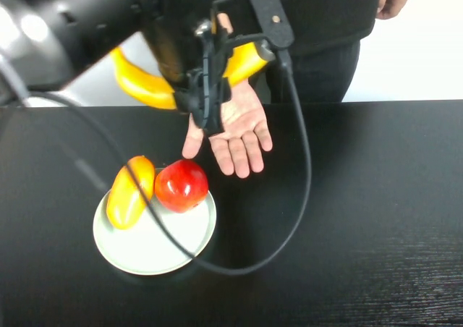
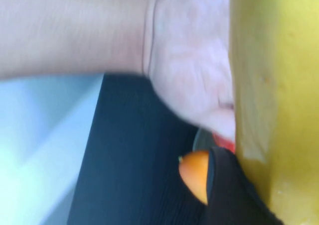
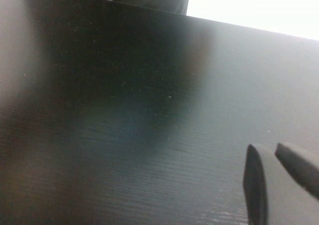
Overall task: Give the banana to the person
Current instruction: Hand the grabbed banana to the person
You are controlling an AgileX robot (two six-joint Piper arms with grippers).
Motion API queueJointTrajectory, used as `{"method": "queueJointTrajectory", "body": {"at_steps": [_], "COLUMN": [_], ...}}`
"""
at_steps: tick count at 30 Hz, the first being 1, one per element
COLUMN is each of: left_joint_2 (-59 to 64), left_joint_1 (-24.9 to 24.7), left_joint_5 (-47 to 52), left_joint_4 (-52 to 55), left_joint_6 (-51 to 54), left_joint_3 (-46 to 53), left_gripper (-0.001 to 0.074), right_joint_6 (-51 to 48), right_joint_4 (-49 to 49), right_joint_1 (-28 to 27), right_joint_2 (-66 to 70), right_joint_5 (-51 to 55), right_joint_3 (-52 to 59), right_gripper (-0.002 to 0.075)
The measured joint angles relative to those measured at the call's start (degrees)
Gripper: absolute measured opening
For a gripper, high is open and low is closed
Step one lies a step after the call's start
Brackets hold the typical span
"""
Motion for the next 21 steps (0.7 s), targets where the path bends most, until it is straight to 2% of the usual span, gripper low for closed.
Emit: {"method": "queueJointTrajectory", "body": {"at_steps": [10,18,20,21], "left_joint_2": [9.1,10.0,10.0,10.0], "left_joint_1": [0.0,0.0,0.0,0.0], "left_joint_5": [0.0,-0.1,-0.1,-0.1], "left_joint_4": [-2.2,-2.6,-2.6,-2.6], "left_joint_6": [2.3,2.6,2.6,2.5], "left_joint_3": [-3.0,-3.1,-3.1,-3.1], "left_gripper": [0.0282,0.0283,0.0316,0.0363], "right_joint_6": [0.0,0.0,0.0,0.0], "right_joint_4": [0.0,0.0,0.0,0.0], "right_joint_1": [0.0,0.0,0.0,0.0], "right_joint_2": [0.0,0.0,0.0,0.0], "right_joint_5": [0.0,0.0,0.0,0.0], "right_joint_3": [0.0,0.0,0.0,0.0], "right_gripper": [-0.0007,-0.0007,-0.0007,-0.0007]}}
